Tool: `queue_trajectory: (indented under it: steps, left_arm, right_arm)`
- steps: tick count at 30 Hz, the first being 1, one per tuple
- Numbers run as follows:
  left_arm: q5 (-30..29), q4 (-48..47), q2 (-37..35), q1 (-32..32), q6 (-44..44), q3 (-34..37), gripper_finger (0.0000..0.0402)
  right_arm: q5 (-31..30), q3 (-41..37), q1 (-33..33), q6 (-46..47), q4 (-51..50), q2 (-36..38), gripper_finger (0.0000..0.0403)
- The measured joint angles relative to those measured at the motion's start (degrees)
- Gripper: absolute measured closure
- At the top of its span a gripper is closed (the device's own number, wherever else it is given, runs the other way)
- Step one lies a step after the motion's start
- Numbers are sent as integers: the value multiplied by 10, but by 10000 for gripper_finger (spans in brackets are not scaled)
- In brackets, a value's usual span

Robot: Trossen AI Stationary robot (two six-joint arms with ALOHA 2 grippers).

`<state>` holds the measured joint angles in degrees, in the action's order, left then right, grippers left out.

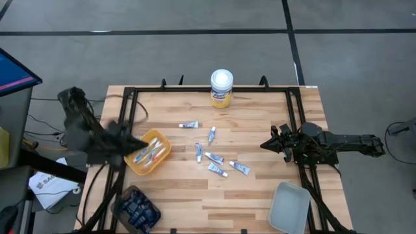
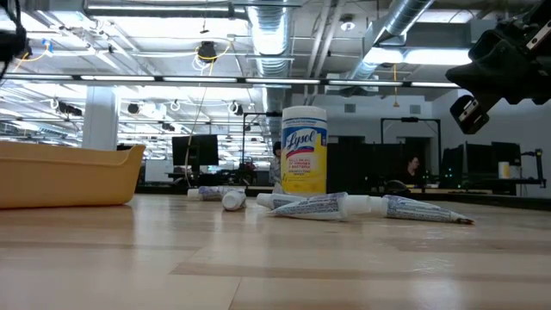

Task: Pick & Place Travel size toiletries
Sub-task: Put the white toothpaste into the white bin

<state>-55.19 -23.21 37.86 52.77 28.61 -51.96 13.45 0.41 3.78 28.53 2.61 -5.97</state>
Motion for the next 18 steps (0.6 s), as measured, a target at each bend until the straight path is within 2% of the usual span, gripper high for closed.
queue_trajectory:
  steps: [3,9,18]
  left_arm:
    - [44,40,-76,0,-73,0,400]
    - [120,130,-172,0,-305,-1,401]
    - [227,134,-277,0,-418,4,401]
  right_arm:
    - [0,0,0,0,0,0,403]
    - [0,0,0,0,0,0,403]
    - [0,0,0,0,0,0,403]
